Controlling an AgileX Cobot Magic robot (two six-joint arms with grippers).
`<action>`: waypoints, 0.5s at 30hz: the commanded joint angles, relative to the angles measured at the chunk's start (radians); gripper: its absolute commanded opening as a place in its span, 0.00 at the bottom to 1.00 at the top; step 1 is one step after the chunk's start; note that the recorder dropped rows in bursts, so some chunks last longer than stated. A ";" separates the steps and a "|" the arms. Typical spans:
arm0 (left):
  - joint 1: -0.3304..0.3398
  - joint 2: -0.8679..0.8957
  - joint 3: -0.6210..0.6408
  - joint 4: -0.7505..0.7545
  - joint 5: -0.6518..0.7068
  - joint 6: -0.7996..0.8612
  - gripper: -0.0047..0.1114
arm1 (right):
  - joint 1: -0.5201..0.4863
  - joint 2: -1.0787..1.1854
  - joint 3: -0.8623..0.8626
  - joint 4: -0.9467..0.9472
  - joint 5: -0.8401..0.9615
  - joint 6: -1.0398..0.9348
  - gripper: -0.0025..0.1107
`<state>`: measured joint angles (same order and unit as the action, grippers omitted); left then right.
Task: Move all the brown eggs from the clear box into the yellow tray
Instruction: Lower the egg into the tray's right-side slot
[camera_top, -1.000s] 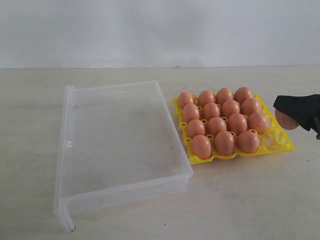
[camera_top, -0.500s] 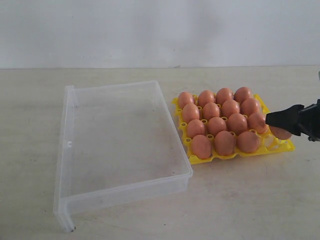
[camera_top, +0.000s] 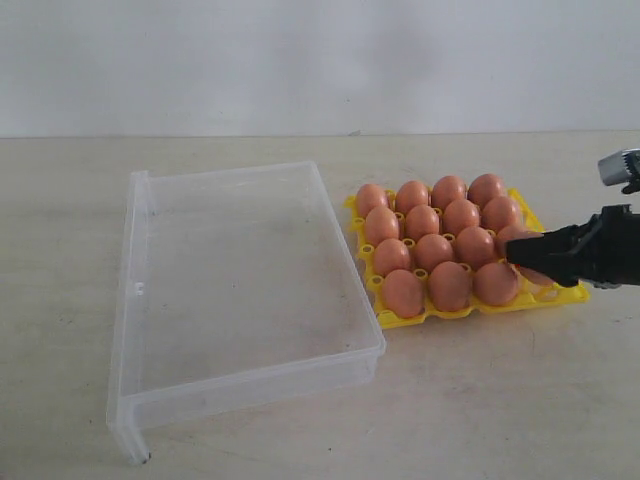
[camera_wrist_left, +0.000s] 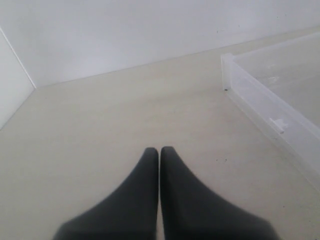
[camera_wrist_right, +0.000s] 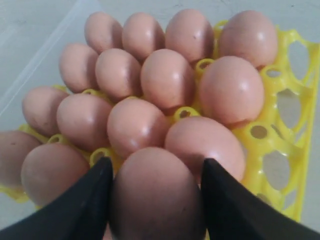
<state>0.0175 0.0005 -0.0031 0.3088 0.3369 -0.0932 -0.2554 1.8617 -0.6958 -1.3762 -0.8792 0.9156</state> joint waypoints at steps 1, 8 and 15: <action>-0.004 -0.001 0.003 -0.002 -0.001 -0.005 0.05 | 0.039 0.008 -0.004 0.086 0.021 -0.131 0.13; -0.004 -0.001 0.003 -0.002 -0.001 -0.005 0.05 | 0.045 0.008 -0.004 0.160 0.067 -0.139 0.13; -0.004 -0.001 0.003 -0.002 -0.001 -0.005 0.05 | 0.045 0.008 -0.004 0.166 0.087 -0.141 0.13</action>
<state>0.0175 0.0005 -0.0031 0.3088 0.3369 -0.0932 -0.2105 1.8714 -0.6974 -1.2231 -0.7934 0.7867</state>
